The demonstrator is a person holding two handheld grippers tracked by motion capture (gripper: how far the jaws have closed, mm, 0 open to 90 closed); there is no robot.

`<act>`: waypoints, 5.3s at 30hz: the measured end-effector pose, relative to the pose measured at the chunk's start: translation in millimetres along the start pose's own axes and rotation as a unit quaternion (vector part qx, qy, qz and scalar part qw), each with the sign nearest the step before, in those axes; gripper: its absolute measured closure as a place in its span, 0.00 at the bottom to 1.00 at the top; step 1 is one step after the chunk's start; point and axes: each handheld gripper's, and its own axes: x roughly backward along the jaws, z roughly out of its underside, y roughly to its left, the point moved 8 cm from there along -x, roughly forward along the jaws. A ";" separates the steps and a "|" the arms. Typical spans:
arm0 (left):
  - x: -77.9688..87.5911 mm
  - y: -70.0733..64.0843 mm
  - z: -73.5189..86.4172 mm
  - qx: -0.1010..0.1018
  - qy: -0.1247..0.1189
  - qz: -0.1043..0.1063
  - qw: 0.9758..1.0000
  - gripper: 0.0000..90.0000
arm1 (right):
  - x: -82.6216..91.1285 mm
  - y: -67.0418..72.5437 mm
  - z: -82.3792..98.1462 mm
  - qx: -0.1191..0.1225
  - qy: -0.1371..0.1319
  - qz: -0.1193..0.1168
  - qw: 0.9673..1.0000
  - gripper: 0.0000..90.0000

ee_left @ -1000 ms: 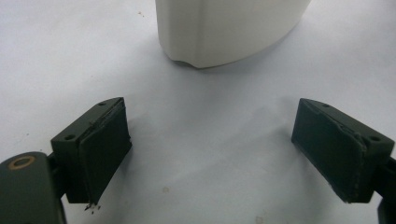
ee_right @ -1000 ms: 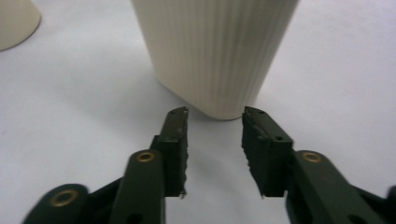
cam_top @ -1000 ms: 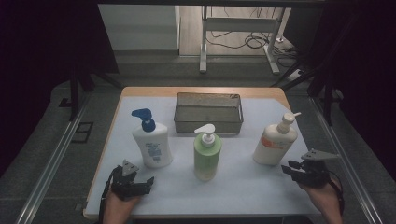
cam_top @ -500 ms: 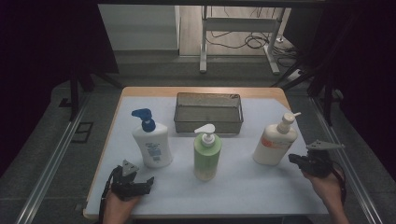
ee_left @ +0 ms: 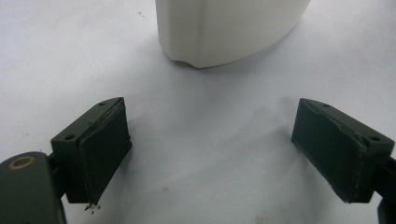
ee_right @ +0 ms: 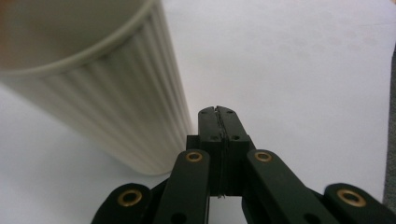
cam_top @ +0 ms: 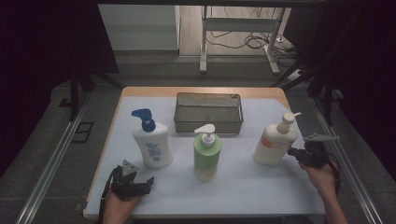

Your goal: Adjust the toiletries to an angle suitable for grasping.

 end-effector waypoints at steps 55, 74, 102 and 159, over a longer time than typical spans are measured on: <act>-0.1 -0.1 -0.1 0.001 0.000 0.000 1.000 0.12 | -11.2 32.5 17.9 0.020 0.020 -0.070 0.997 0.96; -0.2 -0.2 -0.1 0.001 -0.001 0.000 1.000 0.12 | -0.7 47.6 29.7 0.022 0.015 -0.065 0.998 0.82; -0.3 -0.4 -0.2 0.002 -0.002 0.000 1.000 0.12 | 47.8 80.6 25.1 0.035 -0.021 -0.062 0.997 0.28; -0.3 -0.3 -0.2 0.002 -0.002 0.000 1.000 0.12 | 30.7 106.3 -54.1 0.063 -0.054 -0.025 0.996 0.32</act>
